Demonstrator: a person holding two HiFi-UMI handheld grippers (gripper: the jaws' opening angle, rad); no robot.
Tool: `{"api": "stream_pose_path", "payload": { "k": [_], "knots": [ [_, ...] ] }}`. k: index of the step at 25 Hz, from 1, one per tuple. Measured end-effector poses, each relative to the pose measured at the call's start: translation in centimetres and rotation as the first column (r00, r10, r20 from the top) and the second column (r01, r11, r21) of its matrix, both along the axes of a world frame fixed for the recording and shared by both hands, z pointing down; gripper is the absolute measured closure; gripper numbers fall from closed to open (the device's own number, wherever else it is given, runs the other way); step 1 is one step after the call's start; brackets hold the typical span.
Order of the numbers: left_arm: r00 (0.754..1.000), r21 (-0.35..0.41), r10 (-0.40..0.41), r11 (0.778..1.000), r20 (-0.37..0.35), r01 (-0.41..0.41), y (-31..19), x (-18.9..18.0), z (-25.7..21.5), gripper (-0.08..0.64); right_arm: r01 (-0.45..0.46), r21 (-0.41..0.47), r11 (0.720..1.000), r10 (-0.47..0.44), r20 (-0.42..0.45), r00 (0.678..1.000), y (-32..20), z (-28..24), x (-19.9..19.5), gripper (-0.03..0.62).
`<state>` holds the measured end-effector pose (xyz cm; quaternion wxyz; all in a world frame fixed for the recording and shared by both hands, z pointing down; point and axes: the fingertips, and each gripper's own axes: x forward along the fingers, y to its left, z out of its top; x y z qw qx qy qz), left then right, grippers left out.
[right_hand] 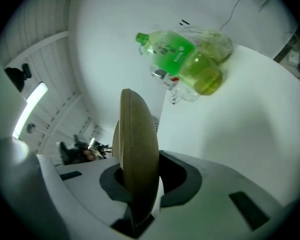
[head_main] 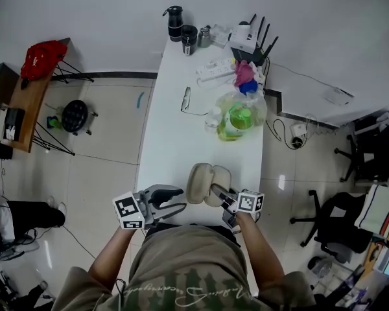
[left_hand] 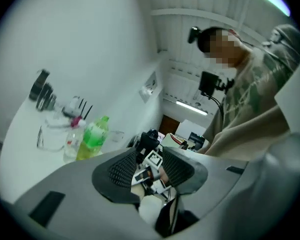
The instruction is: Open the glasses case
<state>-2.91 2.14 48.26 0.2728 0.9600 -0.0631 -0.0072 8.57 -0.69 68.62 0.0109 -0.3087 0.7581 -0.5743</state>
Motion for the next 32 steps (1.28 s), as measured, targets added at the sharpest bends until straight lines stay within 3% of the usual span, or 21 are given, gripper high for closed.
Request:
{"api": "stream_pose_path", "payload": {
  "k": [2,4,6,11,19,23,26,30,32],
  "knots": [
    [0.998,0.122,0.010,0.993,-0.054,-0.003,0.8,0.9,-3.3,0.402,-0.023,-0.060,0.998,0.018,-0.076,0.997,-1.0,3.2,0.6,0.517],
    [0.992,0.161,0.021,0.987,-0.124,-0.001,1.4,1.9,-5.6,0.402,-0.034,-0.111,0.993,0.021,-0.111,0.994,-2.1,5.7,0.5,0.517],
    [0.986,0.155,0.008,0.988,-0.165,0.018,1.6,2.6,-6.8,0.403,-0.043,-0.155,0.987,0.024,-0.122,0.992,-3.2,7.7,-0.1,0.517],
    [0.983,0.134,-0.032,0.989,-0.180,0.057,1.4,2.4,-7.9,0.403,-0.044,-0.207,0.977,-0.005,-0.231,0.973,-4.9,11.1,-1.6,0.517],
    [0.977,0.098,-0.126,0.985,-0.173,0.145,0.2,0.1,-7.8,0.403,-0.020,-0.308,0.951,-0.061,-0.253,0.965,-5.3,13.2,-3.0,0.515],
    [0.977,0.095,-0.140,0.983,-0.161,0.156,0.2,-0.6,-7.2,0.403,-0.056,-0.312,0.948,-0.023,-0.243,0.970,-6.4,13.0,-3.6,0.515],
    [0.974,0.094,-0.153,0.981,-0.165,0.170,0.3,-0.8,-6.9,0.403,-0.071,-0.296,0.952,-0.016,-0.283,0.959,-6.6,12.8,-3.5,0.510],
    [0.960,0.064,-0.189,0.976,-0.207,0.206,-0.3,-1.3,-7.3,0.403,-0.067,-0.252,0.965,-0.020,-0.325,0.946,-6.4,12.0,-3.1,0.409],
    [0.956,0.050,-0.196,0.976,-0.220,0.212,-0.4,-1.4,-7.3,0.403,-0.072,-0.227,0.971,-0.008,-0.335,0.942,-6.5,11.3,-2.5,0.400]
  ]
}}
